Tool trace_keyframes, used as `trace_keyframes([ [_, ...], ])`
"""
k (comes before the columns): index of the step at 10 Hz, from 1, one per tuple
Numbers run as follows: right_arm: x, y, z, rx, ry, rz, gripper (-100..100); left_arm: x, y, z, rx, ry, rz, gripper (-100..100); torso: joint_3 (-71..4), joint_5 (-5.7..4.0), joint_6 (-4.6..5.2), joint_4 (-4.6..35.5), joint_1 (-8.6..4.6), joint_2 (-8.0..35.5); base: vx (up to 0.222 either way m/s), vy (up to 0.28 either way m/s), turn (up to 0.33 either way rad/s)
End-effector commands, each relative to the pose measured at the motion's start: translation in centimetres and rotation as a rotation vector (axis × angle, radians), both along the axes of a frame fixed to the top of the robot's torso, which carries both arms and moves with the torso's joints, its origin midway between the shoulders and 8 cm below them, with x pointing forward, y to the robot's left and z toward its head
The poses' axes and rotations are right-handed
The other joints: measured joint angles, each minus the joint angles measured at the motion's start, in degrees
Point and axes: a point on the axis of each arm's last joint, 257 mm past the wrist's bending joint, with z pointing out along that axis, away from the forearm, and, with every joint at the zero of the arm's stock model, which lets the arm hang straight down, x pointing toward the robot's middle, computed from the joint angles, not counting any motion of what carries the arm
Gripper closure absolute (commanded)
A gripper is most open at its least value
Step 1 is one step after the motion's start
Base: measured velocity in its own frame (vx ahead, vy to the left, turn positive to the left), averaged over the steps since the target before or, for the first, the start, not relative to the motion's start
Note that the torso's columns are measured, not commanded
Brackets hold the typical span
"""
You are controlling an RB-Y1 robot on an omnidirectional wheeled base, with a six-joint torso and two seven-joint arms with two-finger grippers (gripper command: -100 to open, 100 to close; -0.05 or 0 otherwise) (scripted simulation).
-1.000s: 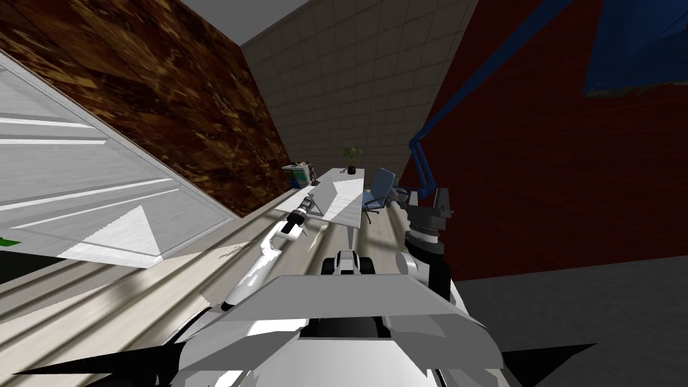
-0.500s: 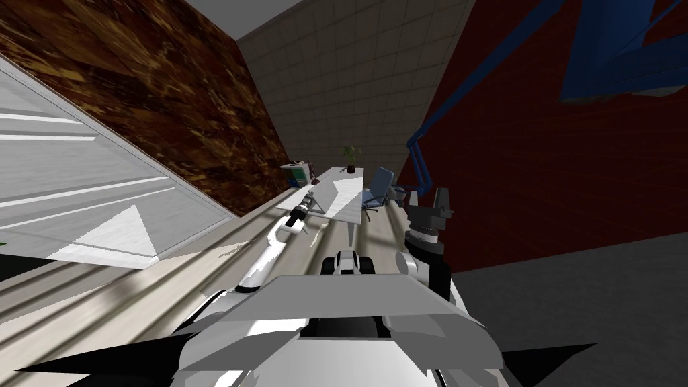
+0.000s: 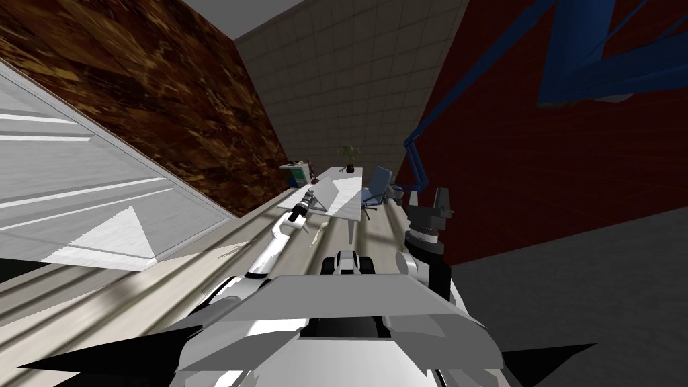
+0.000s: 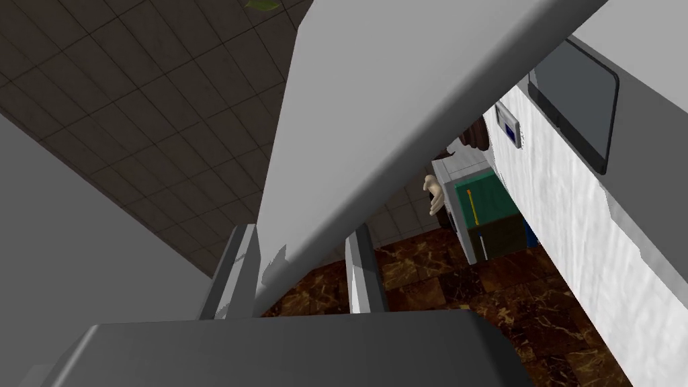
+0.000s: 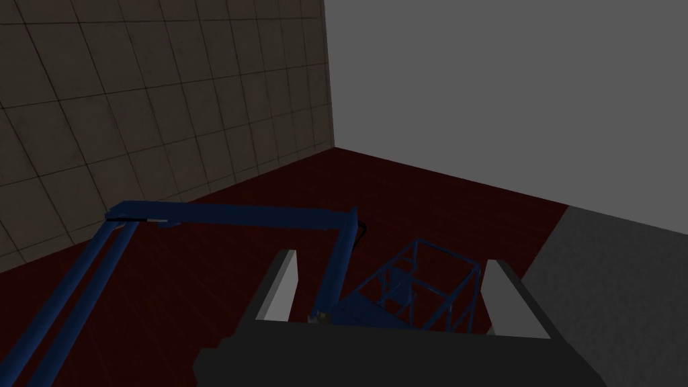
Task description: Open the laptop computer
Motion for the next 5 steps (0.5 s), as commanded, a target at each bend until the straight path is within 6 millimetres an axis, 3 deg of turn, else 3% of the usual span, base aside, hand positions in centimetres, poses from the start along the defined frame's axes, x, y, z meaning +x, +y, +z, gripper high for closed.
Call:
trace_keyframes([
  [1,0.0,0.0,0.0,0.0,0.0,0.0,0,2.0,-0.2,1.5,-0.045,-0.03,-0.001,100,0.2,0.01,0.15,0.1,0.09,0.3,-0.115,0.067,-0.091],
  [2,0.0,0.0,0.0,0.0,0.0,0.0,0,2.7,-0.1,1.7,-0.043,-0.029,0.003,100,0.3,0.01,0.03,0.2,0.04,0.4,-0.066,0.022,-0.006],
  [4,0.0,0.0,0.0,0.0,0.0,0.0,0,3.0,1.2,-0.9,-0.04,0.023,0.03,100,0.1,-0.03,-0.03,0.1,-0.08,0.1,-0.01,-0.003,0.013],
  [5,0.0,0.0,0.0,0.0,0.0,0.0,0,4.3,0.5,1.2,-0.088,-0.021,0.015,100,0.0,0.03,-0.03,-0.1,-0.01,0.0,-0.099,0.032,-0.082],
])
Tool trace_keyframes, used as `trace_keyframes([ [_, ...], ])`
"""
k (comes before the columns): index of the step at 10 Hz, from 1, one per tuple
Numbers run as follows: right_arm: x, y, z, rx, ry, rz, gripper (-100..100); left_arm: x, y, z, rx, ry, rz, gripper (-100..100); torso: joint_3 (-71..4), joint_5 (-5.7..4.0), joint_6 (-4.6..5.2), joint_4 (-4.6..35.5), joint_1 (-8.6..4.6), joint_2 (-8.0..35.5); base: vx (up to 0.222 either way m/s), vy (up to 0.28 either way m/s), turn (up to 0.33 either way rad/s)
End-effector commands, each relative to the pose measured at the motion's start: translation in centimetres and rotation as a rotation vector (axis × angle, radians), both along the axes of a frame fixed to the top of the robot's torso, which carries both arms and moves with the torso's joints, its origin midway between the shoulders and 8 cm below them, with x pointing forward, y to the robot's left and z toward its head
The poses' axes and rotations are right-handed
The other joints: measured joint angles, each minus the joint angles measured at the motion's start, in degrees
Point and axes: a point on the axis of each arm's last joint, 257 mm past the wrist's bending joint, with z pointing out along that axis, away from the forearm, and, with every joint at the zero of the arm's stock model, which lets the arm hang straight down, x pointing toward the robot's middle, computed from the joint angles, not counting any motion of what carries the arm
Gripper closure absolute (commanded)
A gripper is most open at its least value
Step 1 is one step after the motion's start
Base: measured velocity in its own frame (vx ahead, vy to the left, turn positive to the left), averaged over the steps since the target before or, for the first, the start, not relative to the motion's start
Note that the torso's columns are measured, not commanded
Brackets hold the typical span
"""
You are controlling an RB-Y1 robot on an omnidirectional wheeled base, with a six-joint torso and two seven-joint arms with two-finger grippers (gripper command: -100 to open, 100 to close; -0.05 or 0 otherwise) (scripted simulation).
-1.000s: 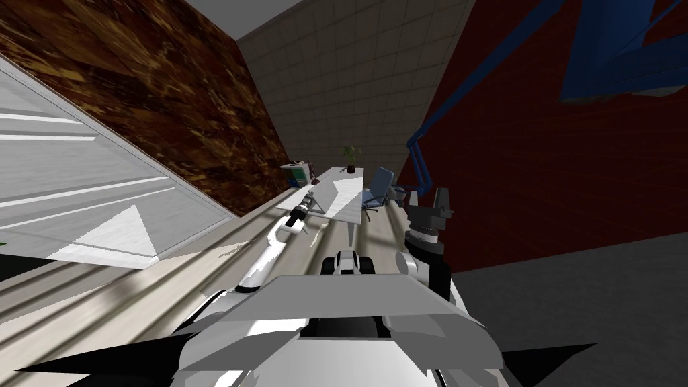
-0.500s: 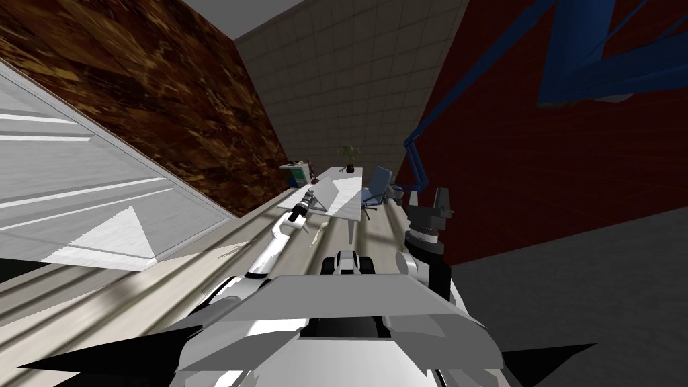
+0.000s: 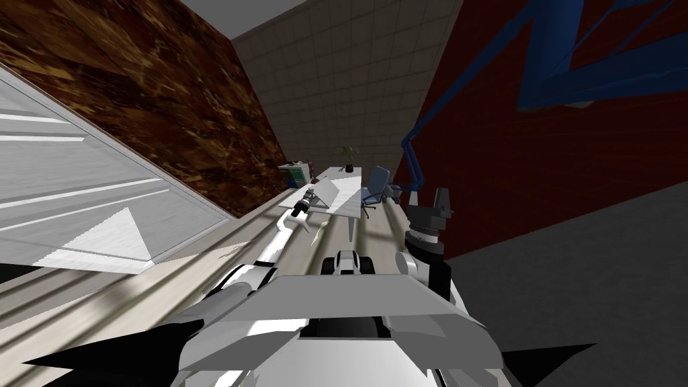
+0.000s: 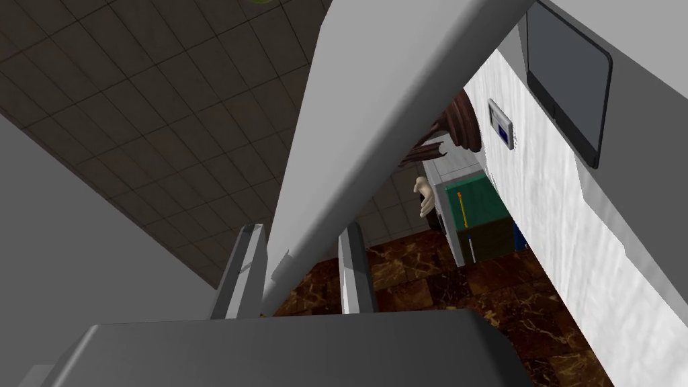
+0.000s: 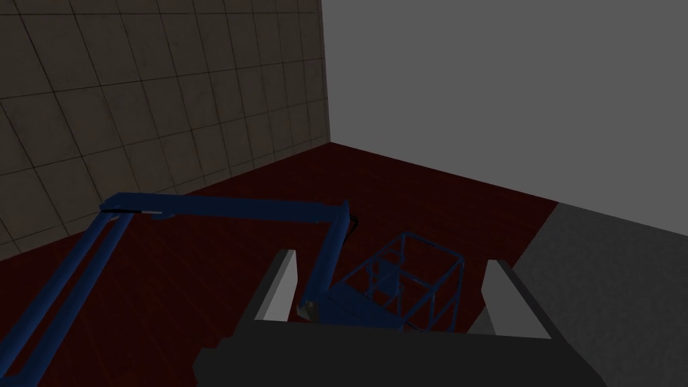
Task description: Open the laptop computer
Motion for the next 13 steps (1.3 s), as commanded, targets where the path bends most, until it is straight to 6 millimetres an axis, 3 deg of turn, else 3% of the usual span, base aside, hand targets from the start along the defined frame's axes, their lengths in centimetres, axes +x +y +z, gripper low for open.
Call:
trace_keyframes([
  [1,0.0,0.0,0.0,0.0,0.0,0.0,0,1.7,-0.5,1.8,-0.048,-0.032,-0.005,100,0.2,0.01,0.11,0.1,0.1,0.3,-0.127,0.058,-0.093],
  [2,0.0,0.0,0.0,0.0,0.0,0.0,0,2.4,-0.5,2.3,-0.047,-0.035,-0.004,100,0.3,-0.01,0.04,0.2,0.13,0.4,-0.068,0.036,-0.022],
  [4,0.0,0.0,0.0,0.0,0.0,0.0,0,2.7,0.8,-0.6,-0.045,0.022,0.024,100,0.1,-0.04,-0.01,0.1,-0.02,0.1,-0.006,0.004,0.013],
  [5,0.0,0.0,0.0,0.0,0.0,0.0,0,3.8,0.0,1.5,-0.094,-0.021,0.009,100,0.0,-0.03,0.02,0.1,-0.02,0.0,-0.099,0.034,-0.117],
  [7,0.0,0.0,0.0,0.0,0.0,0.0,0,5.1,0.1,1.8,-0.093,-0.012,0.018,100,0.3,-0.03,0.09,0.3,0.06,0.4,-0.097,0.051,-0.043],
  [9,0.0,0.0,0.0,0.0,0.0,0.0,0,5.1,1.1,-0.3,-0.092,0.029,0.038,100,0.1,-0.05,-0.02,0.1,-0.04,0.1,-0.005,-0.001,0.016],
  [10,0.0,0.0,0.0,0.0,0.0,0.0,0,6.1,0.2,1.6,-0.142,-0.01,0.022,100,0.0,-0.05,0.03,0.1,-0.04,0.0,-0.096,0.034,-0.097],
  [12,0.0,0.0,0.0,0.0,0.0,0.0,0,7.3,0.0,2.5,-0.142,-0.009,0.025,100,0.2,-0.01,0.09,0.3,0.1,0.4,-0.093,0.048,-0.057],
  [13,0.0,0.0,0.0,0.0,0.0,0.0,0,7.4,0.6,1.0,-0.142,0.021,0.041,100,0.2,-0.04,-0.01,0.2,0.02,0.3,-0.02,-0.001,0.014],
])
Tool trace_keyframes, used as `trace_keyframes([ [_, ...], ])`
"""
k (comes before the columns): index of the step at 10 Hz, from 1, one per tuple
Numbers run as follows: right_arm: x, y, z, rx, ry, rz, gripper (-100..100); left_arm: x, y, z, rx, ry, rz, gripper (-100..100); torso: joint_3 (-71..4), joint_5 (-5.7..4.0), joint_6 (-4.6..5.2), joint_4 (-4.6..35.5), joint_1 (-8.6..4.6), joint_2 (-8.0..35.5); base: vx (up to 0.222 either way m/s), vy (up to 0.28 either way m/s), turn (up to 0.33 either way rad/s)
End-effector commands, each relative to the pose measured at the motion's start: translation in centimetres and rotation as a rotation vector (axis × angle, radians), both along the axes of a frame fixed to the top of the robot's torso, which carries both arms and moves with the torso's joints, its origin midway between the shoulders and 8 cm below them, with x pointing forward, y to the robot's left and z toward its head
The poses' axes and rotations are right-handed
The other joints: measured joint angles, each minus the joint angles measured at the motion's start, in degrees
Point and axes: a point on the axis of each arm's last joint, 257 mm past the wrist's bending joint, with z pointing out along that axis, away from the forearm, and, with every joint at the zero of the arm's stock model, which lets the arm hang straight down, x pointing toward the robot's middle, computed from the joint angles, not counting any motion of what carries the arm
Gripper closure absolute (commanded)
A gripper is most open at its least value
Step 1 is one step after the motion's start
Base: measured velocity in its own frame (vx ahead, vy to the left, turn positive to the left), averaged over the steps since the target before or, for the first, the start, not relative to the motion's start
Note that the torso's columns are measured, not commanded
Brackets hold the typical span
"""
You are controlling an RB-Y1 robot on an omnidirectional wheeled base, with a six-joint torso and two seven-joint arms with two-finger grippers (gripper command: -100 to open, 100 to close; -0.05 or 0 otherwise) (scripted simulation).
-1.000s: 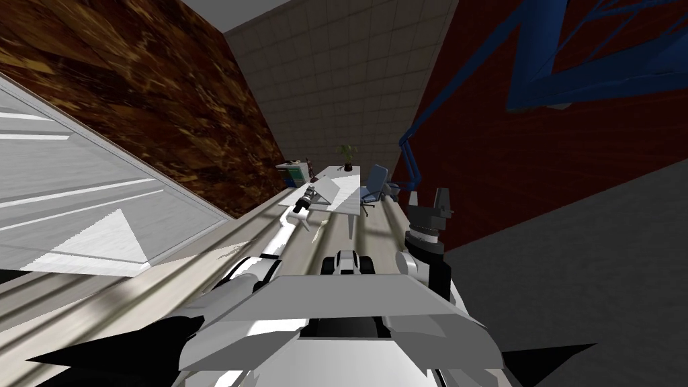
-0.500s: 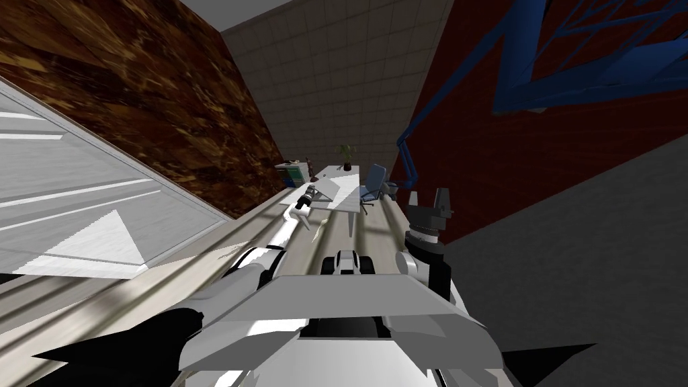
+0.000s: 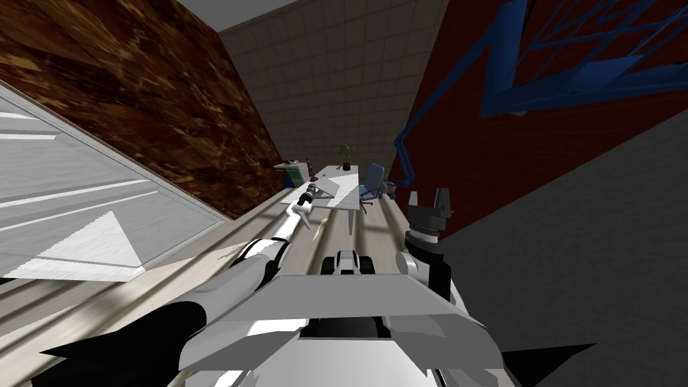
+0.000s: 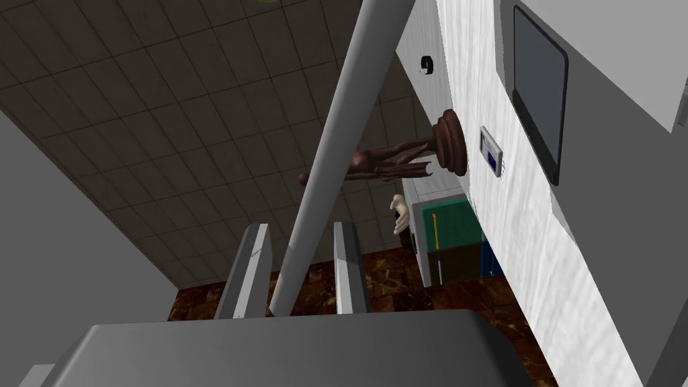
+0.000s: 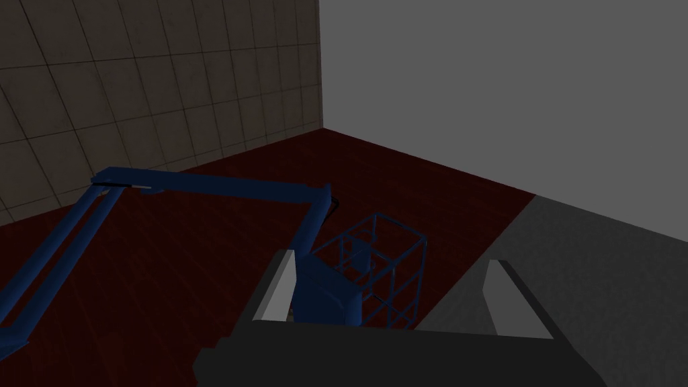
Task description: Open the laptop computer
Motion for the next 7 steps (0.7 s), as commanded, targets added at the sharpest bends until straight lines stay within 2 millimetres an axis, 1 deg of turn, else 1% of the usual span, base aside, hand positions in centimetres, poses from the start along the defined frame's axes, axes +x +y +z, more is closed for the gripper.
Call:
trace_keyframes([
  [1,0.0,0.0,0.0,0.0,0.0,0.0,0,0.3,1.1,-1.7,-0.003,0.038,0.019,100,-0.1,0.0,-0.04,-0.1,-0.04,-0.2,0.002,-0.011,0.02],
  [2,0.0,0.0,0.0,0.0,0.0,0.0,0,1.2,0.0,0.3,-0.053,-0.004,0.003,100,-0.2,0.01,0.02,-0.2,-0.03,-0.3,-0.087,0.028,-0.075],
  [3,0.0,0.0,0.0,0.0,0.0,0.0,0,1.6,-0.1,0.5,-0.053,-0.001,0.005,100,-0.1,0.04,0.2,-0.1,0.04,0.0,-0.135,0.045,-0.1],
  [4,0.0,0.0,0.0,0.0,0.0,0.0,0,2.1,-0.2,0.8,-0.053,0.004,0.007,100,0.1,0.04,0.11,0.0,0.05,0.2,-0.082,0.026,-0.031],
  [6,0.0,0.0,0.0,0.0,0.0,0.0,0,2.3,0.6,-1.2,-0.054,0.048,0.026,100,-0.1,0.01,-0.01,-0.1,0.0,-0.2,-0.006,0.007,0.016],
  [7,0.0,0.0,0.0,0.0,0.0,0.0,0,3.1,-0.7,1.0,-0.103,0.004,0.006,100,-0.2,0.01,0.03,-0.2,-0.02,-0.3,-0.11,0.051,-0.091],
])
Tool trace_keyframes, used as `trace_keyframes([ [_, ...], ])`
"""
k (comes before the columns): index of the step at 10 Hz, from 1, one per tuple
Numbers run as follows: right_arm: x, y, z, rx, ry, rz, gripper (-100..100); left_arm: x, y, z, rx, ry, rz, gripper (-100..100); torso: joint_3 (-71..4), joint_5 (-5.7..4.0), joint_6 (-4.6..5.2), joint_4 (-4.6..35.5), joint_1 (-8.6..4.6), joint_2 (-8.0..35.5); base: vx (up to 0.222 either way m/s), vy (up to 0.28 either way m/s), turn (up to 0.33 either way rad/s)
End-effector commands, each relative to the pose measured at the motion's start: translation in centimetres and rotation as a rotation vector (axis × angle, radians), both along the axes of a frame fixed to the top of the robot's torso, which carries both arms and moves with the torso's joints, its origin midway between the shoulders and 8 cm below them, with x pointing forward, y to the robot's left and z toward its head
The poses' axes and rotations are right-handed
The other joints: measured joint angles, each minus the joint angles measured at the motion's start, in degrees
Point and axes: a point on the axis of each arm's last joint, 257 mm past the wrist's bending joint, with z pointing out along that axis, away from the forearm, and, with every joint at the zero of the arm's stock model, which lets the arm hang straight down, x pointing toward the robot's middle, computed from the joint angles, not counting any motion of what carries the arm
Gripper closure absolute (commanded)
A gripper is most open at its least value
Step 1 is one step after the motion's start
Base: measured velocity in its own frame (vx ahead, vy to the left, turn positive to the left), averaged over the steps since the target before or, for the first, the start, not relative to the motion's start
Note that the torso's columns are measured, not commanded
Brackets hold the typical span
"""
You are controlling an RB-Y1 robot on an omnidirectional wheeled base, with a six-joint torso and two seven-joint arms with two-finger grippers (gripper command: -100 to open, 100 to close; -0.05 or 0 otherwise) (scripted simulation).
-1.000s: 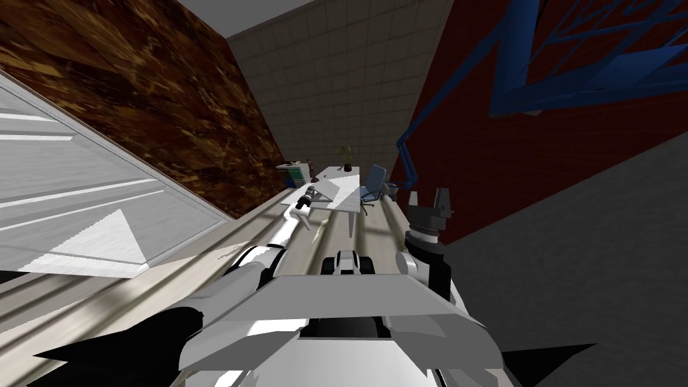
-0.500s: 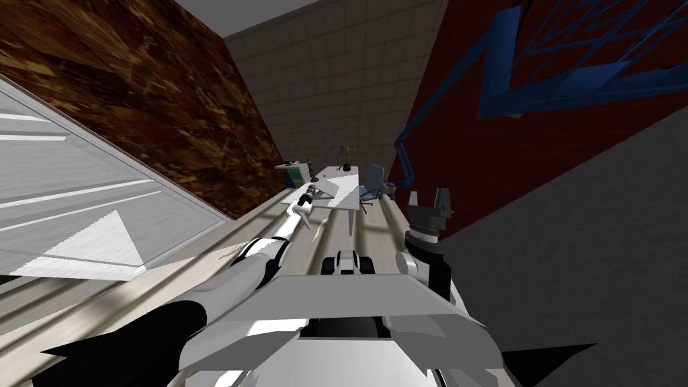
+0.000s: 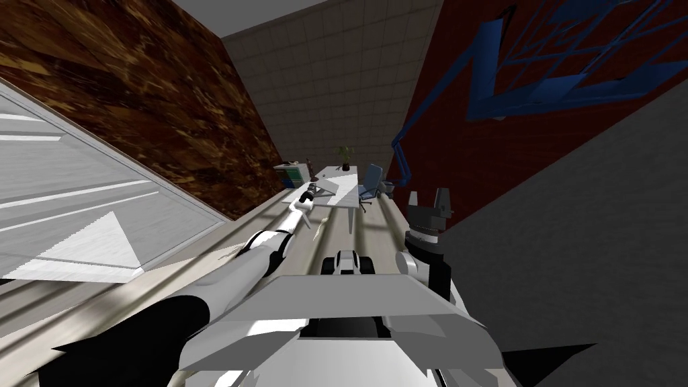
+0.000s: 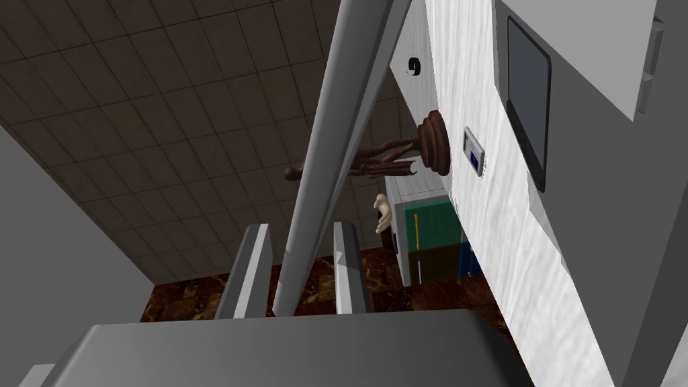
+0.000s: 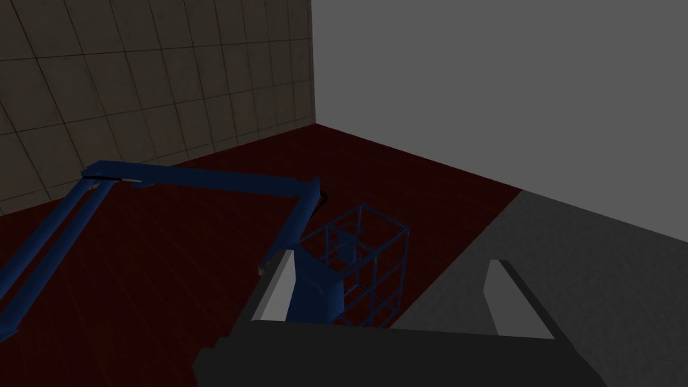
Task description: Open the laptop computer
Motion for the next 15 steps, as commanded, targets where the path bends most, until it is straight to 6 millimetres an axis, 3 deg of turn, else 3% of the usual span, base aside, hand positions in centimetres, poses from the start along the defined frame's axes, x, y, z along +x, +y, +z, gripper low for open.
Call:
trace_keyframes([
  [1,0.0,0.0,0.0,0.0,0.0,0.0,0,1.3,-1.4,2.4,-0.05,-0.037,-0.014,100,0.2,0.02,0.22,0.1,0.05,0.3,-0.138,0.056,-0.096],
  [2,0.0,0.0,0.0,0.0,0.0,0.0,0,1.8,-1.5,2.9,-0.05,-0.033,-0.012,100,0.3,0.01,0.09,0.2,0.0,0.5,-0.063,0.017,-0.016],
  [4,0.0,0.0,0.0,0.0,0.0,0.0,0,1.7,-0.6,0.1,-0.05,0.021,0.009,100,0.1,-0.02,-0.04,0.1,-0.05,0.1,0.005,-0.008,0.012],
  [6,0.0,0.0,0.0,0.0,0.0,0.0,0,1.8,-0.7,0.7,-0.05,0.013,0.005,100,-0.1,0.1,0.0,-0.2,0.15,-0.1,0.007,-0.003,0.002],
  [7,0.0,0.0,0.0,0.0,0.0,0.0,0,2.0,1.0,1.8,-0.05,0.011,0.039,-100,-0.1,0.1,0.02,-0.1,0.19,-0.1,-0.039,0.009,-0.196],
  [11,0.0,0.0,0.0,0.0,0.0,0.0,0,2.1,2.8,2.9,-0.046,0.01,0.069,-100,0.1,0.02,0.03,0.0,0.03,0.2,-0.037,0.017,-0.094],
  [15,0.0,0.0,0.0,0.0,0.0,0.0,0,2.1,6.0,5.1,-0.045,0.01,0.122,-100,0.2,-0.03,0.03,0.1,0.01,0.3,-0.04,0.016,-0.13],
])
